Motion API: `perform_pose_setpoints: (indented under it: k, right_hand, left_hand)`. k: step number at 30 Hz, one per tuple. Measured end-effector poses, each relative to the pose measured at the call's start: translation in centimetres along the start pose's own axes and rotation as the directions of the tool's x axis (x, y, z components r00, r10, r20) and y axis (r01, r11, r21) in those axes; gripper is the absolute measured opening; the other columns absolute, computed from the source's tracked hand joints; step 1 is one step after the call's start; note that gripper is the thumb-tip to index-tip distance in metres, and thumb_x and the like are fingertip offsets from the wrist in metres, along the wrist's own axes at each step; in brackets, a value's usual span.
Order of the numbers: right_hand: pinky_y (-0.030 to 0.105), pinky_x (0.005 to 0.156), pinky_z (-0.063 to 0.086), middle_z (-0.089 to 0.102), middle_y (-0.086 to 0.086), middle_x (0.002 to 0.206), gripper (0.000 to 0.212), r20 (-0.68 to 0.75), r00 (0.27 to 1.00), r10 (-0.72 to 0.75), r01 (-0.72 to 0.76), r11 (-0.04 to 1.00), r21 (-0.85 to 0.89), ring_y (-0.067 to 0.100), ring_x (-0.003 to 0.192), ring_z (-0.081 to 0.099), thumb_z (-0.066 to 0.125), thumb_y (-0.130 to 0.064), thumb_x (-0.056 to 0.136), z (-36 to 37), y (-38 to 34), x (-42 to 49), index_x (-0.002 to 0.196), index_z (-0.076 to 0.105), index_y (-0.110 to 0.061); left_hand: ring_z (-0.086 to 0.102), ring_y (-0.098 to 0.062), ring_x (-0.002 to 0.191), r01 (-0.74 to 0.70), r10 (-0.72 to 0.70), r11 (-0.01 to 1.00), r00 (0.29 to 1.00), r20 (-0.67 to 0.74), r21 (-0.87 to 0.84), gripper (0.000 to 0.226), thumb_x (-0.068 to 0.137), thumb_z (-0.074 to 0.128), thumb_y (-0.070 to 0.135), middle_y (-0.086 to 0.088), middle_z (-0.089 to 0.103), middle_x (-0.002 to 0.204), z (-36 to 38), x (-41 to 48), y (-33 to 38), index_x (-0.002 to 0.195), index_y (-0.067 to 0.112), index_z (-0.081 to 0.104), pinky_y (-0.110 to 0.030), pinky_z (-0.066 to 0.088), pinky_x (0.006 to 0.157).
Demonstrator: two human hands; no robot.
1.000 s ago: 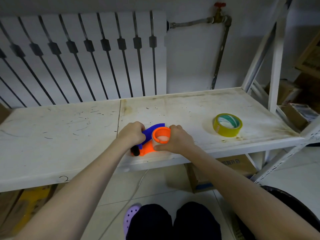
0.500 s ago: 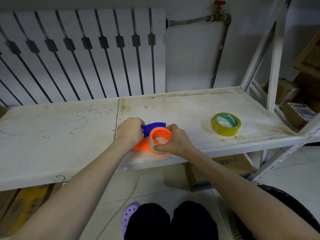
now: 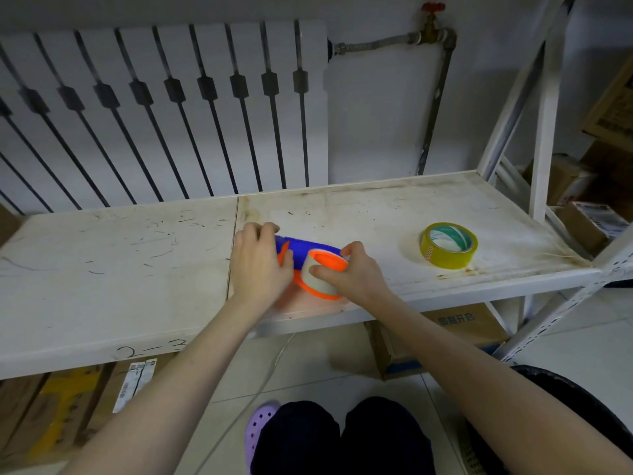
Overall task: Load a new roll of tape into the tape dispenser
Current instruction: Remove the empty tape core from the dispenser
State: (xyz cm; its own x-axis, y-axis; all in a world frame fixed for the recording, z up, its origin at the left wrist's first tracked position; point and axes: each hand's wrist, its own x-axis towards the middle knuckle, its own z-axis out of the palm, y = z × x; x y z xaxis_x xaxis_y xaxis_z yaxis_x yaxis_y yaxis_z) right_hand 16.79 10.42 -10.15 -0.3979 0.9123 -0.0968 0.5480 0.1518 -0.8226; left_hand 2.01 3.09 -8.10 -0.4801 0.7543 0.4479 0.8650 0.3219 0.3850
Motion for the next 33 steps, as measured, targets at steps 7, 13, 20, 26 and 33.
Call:
perform_pose_setpoints:
  k: [7, 13, 20, 26, 33]
  right_hand:
    - [0.035, 0.082, 0.047, 0.038, 0.003, 0.111, 0.049, -0.070, 0.997, -0.013, 0.018, 0.997, 0.078, 0.021, 0.093, 0.051, 0.062, -0.054, 0.078, 0.5, -0.5, -0.2, 0.111, 0.045, -0.022]
    - [0.031, 0.074, 0.044, 0.048, 0.004, 0.097, 0.047, 0.042, 0.997, -0.066, 0.064, 0.997, 0.041, 0.018, 0.085, 0.053, 0.065, -0.051, 0.077, -0.1, -0.6, -0.3, 0.096, 0.052, -0.010]
    - [0.029, 0.084, 0.049, 0.058, -0.005, 0.112, 0.034, -0.112, 0.965, -0.236, 0.245, 0.966, 0.080, 0.009, 0.097, 0.055, 0.066, -0.030, 0.083, -1.7, 0.2, 0.1, 0.113, 0.058, -0.018]
    - [0.029, 0.088, 0.051, 0.051, -0.004, 0.127, 0.076, 0.036, 0.920, -0.389, 0.390, 0.921, -0.006, 0.009, 0.109, 0.054, 0.082, -0.034, 0.065, 0.2, 0.5, 0.1, 0.130, 0.046, -0.019]
    - [0.032, 0.090, 0.052, 0.053, -0.003, 0.126, 0.080, 0.002, 0.931, -0.364, 0.359, 0.919, -0.163, 0.013, 0.113, 0.053, 0.082, -0.044, 0.063, 1.1, 0.8, 0.7, 0.129, 0.046, -0.019]
  left_hand:
    - [0.058, -0.023, 0.080, 0.797, -0.473, 0.364, 0.604, 0.642, -0.482, 0.029, 0.087, 0.056, 0.035, -0.016, 0.063, 0.097, 1.4, -1.6, 2.4, 0.087, 0.007, 0.052, -0.030, 0.045, 0.071]
    - [0.062, -0.025, 0.076, 0.808, -0.429, -0.016, 0.526, 0.734, -0.589, 0.040, 0.087, 0.064, 0.014, -0.018, 0.061, 0.105, 2.0, -0.2, 2.5, 0.119, -0.001, 0.043, -0.038, 0.056, 0.058]
    - [0.064, -0.031, 0.083, 0.740, -0.391, 0.066, 0.636, 0.665, -0.669, 0.033, 0.088, 0.054, -0.004, -0.027, 0.062, 0.113, 1.8, 0.2, 2.6, 0.119, -0.013, 0.050, -0.034, 0.054, 0.064]
    - [0.063, -0.033, 0.093, 0.631, -0.403, 0.128, 0.738, 0.541, -0.765, 0.034, 0.088, 0.054, -0.004, -0.020, 0.063, 0.110, 1.8, -0.3, 3.3, 0.121, -0.001, 0.046, -0.041, 0.055, 0.077]
    - [0.060, -0.030, 0.104, 0.675, -0.428, 0.069, 0.686, 0.589, -0.735, 0.044, 0.090, 0.052, -0.001, -0.012, 0.055, 0.118, 2.0, -0.6, 3.4, 0.131, 0.009, 0.038, -0.049, 0.050, 0.094]
